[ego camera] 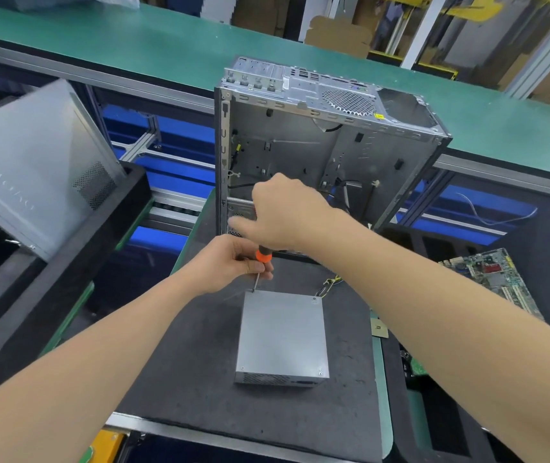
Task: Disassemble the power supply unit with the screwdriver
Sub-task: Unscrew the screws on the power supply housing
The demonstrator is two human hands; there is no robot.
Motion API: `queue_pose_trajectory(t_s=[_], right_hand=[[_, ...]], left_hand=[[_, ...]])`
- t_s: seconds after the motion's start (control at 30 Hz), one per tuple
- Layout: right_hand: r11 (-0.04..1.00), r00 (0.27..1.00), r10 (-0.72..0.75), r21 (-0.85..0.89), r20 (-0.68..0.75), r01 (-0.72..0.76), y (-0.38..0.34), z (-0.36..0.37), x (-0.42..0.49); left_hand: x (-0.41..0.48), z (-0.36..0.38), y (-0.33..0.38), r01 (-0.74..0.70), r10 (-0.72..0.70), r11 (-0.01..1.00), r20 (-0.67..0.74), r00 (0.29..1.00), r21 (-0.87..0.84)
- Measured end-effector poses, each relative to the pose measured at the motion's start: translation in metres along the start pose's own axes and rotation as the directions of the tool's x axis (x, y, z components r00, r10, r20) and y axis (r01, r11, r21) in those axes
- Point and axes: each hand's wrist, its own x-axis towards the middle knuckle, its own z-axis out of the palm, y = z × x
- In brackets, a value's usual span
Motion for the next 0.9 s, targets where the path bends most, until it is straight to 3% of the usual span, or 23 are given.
queue_pose_trajectory(t_s=[0.07, 0.17, 0.3, 0.43, 0.57, 0.73, 0.83, 0.9], right_hand=[[0.996, 0.996, 0.085, -0.016, 0.024, -0.085, -0.005, 0.009, 0.001], [0.999, 0.997, 0.044, -0.011, 0.062, -0.043, -0.004, 0.009, 0.003], [0.991, 0.984, -0.132, -0.012, 0.118, 0.134, 0.001, -0.001, 0.004], [0.927, 0.903, -0.37, 0.016, 0.218, 0.375, 0.012, -0.014, 0.006], [0.893, 0.863, -0.439, 0.019, 0.248, 0.449, 0.013, -0.014, 0.006], [0.915, 0.892, -0.395, 0.007, 0.219, 0.403, 0.009, -0.014, 0.003], [0.982, 0.982, -0.184, -0.04, -0.039, 0.183, 0.002, -0.008, 0.003], [0.998, 0.991, -0.021, -0.068, -0.131, 0.012, -0.003, -0.001, 0.002]], left_hand=[[0.001, -0.001, 0.001, -0.005, 0.003, 1.0, 0.035, 0.999, 0.031], [0.0, -0.004, 0.0, 0.015, -0.015, 1.0, 0.045, 0.999, 0.007], [0.0, -0.005, -0.003, 0.035, -0.034, 0.998, 0.017, 0.999, -0.046], [-0.001, -0.004, -0.008, 0.019, -0.017, 0.999, 0.046, 0.999, -0.038], [0.0, -0.003, -0.014, 0.019, -0.018, 0.999, 0.032, 0.999, -0.031], [0.001, -0.003, -0.019, 0.001, 0.0, 1.0, 0.026, 1.0, -0.009], [0.002, -0.002, -0.02, 0.003, -0.003, 1.0, 0.031, 1.0, -0.019], [0.003, -0.002, -0.02, 0.002, -0.001, 1.0, 0.031, 1.0, -0.015]])
